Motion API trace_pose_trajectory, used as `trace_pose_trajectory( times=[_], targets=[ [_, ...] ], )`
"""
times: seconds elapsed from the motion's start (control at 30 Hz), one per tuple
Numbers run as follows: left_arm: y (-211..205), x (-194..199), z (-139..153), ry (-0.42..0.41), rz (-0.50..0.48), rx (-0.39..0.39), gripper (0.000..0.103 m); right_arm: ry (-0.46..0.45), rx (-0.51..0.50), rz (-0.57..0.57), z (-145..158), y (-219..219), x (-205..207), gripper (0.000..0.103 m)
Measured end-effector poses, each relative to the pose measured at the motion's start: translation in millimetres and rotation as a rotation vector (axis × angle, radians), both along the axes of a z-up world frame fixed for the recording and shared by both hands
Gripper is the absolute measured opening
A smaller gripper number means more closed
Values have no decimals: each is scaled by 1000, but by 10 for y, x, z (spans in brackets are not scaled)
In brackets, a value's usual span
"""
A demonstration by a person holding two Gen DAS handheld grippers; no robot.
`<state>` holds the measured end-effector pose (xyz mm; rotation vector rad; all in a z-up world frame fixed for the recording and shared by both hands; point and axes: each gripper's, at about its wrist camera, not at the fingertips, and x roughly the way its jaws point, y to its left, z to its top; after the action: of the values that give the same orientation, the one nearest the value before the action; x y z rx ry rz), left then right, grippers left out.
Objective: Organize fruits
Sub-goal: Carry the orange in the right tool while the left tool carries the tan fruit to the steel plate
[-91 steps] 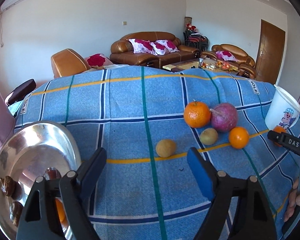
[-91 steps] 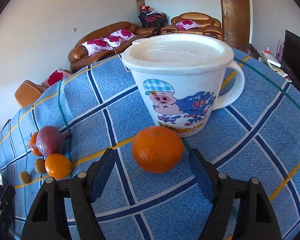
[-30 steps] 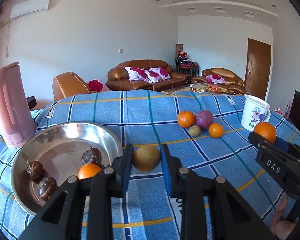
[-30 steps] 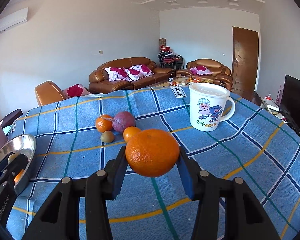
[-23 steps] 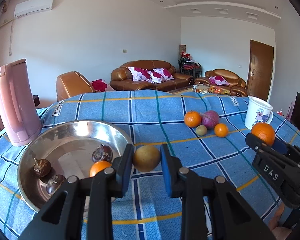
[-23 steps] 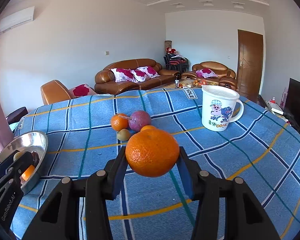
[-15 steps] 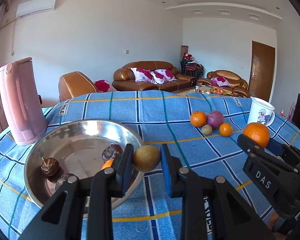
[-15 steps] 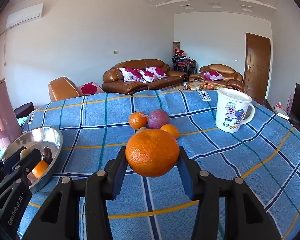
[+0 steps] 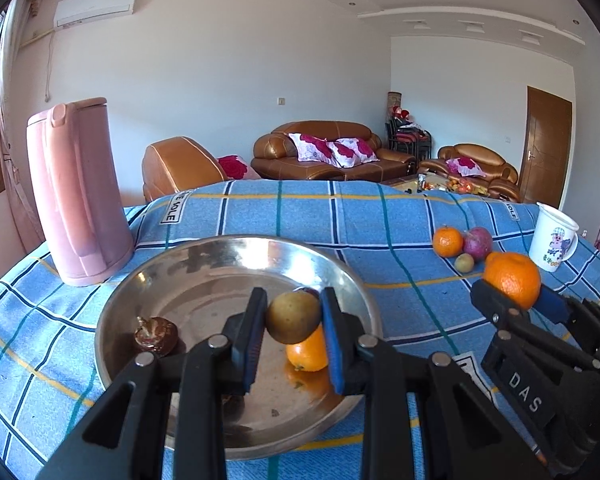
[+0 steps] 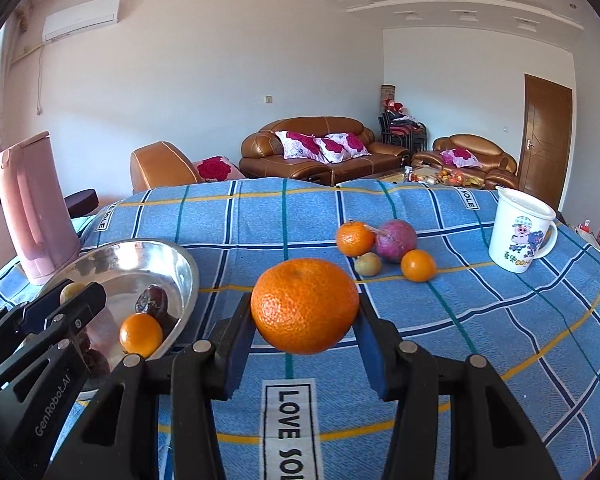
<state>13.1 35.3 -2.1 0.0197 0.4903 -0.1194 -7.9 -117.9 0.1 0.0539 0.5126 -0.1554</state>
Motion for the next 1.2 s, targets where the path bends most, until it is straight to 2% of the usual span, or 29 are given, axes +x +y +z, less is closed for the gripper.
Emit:
trace_pose_trajectory(
  times=[0.67, 1.2],
  targets=[
    [658, 225, -32, 16, 119, -12, 29, 9, -18, 118, -40, 786, 287, 51],
    [977, 460, -81, 56, 195, -1, 29, 46, 11, 148, -106, 1188, 693, 51]
  ],
)
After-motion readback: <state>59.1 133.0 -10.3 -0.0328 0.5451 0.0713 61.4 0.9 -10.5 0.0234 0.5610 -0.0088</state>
